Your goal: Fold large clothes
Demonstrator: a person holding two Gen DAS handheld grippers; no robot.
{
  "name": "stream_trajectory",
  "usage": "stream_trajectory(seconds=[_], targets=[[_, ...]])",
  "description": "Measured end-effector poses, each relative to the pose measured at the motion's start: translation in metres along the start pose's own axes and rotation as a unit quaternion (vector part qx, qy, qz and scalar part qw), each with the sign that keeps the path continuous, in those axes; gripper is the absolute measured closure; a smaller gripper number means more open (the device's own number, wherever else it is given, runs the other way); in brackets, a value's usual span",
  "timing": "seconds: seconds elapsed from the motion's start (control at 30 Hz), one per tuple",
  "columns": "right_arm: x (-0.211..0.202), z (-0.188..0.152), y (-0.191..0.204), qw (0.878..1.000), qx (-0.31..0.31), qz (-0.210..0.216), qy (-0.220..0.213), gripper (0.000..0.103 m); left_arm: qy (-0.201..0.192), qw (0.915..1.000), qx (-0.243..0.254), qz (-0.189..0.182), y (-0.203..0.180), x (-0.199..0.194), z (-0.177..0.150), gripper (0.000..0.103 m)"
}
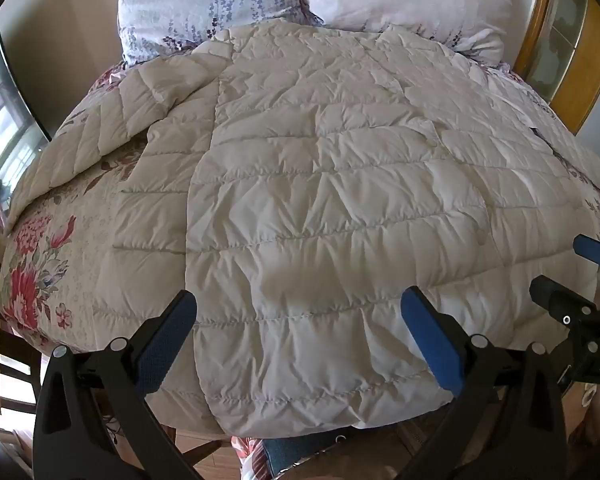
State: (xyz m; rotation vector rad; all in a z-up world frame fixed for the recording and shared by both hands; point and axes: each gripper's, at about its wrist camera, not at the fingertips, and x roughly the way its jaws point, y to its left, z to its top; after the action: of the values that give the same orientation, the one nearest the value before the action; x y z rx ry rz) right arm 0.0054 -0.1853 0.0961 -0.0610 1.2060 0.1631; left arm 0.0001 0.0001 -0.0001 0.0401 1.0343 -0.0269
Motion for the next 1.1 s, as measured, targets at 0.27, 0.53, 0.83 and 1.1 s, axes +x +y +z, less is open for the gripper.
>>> stream_trajectory(seconds=[0.27, 0.53, 0.83, 1.1], targets=[[0.0005, 0.0002, 0.0, 1.0, 0.0, 0.0, 0.001, 0.002, -0.002, 1.0, 0.001, 0.001, -0.0004, -0.0021, -0.0006, 0.001], [0.0008, 0.0003, 0.0001, 1.0, 0.0, 0.0, 0.001, 0.002, 0.002, 1.0, 0.0, 0.001, -0.0002, 0.0, -0.0002, 0.001], [0.0012, 0.0004, 0.0001, 1.0, 0.001, 0.001, 0.001, 0.002, 0.003, 1.0, 0.0, 0.0, 0.0, 0.0003, 0.0, 0.001], [0.0013, 0.0001, -0.0006, 1.0, 0.001, 0.002, 0.001, 0.002, 0.003, 1.0, 0.0, 0.0, 0.0, 0.0003, 0.0, 0.001]])
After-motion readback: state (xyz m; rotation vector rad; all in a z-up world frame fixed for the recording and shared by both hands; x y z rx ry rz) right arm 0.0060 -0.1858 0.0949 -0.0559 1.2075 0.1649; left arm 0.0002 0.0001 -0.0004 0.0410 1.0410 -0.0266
